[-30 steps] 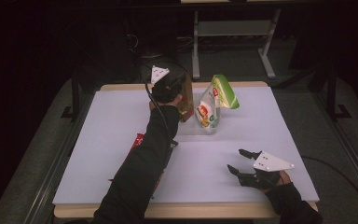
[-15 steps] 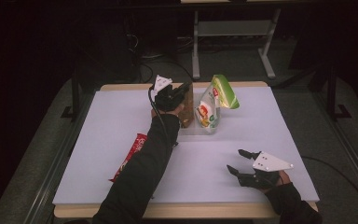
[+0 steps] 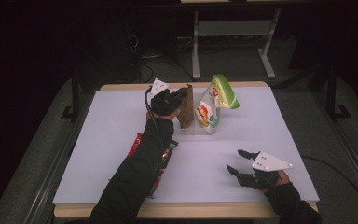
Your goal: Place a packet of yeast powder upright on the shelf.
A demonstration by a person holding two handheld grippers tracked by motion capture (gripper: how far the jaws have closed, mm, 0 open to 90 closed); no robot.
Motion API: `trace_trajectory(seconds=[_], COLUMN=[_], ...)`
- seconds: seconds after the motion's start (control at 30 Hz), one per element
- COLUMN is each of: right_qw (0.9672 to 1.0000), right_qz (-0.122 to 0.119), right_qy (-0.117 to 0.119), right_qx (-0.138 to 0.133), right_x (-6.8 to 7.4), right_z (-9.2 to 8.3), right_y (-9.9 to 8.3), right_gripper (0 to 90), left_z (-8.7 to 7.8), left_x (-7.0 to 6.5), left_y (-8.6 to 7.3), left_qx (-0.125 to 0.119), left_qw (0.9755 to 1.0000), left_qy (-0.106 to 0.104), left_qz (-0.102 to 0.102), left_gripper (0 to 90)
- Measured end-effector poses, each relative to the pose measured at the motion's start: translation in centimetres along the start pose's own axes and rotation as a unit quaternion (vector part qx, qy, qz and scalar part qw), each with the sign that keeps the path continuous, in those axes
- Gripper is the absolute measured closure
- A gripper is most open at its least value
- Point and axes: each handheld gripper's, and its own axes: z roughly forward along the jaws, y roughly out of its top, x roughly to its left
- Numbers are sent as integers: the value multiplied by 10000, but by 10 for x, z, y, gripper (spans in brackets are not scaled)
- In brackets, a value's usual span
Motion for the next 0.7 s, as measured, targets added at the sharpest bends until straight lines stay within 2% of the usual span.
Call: trace_trajectory(seconds=[0.27,0.7], right_qw=[10000,9999], right_qz=[-8,-26], right_qy=[5,52], right_qx=[42,88], right_x=[0,2], right_z=[2,3], right_y=[0,0], right_gripper=[310,325], left_z=[-6,-16], left_x=[-2,-3], left_y=[-1,1], left_qx=[53,134], left_qw=[9998,9991], left_qy=[-117,-253], left_qz=[121,304], left_gripper=[816,707])
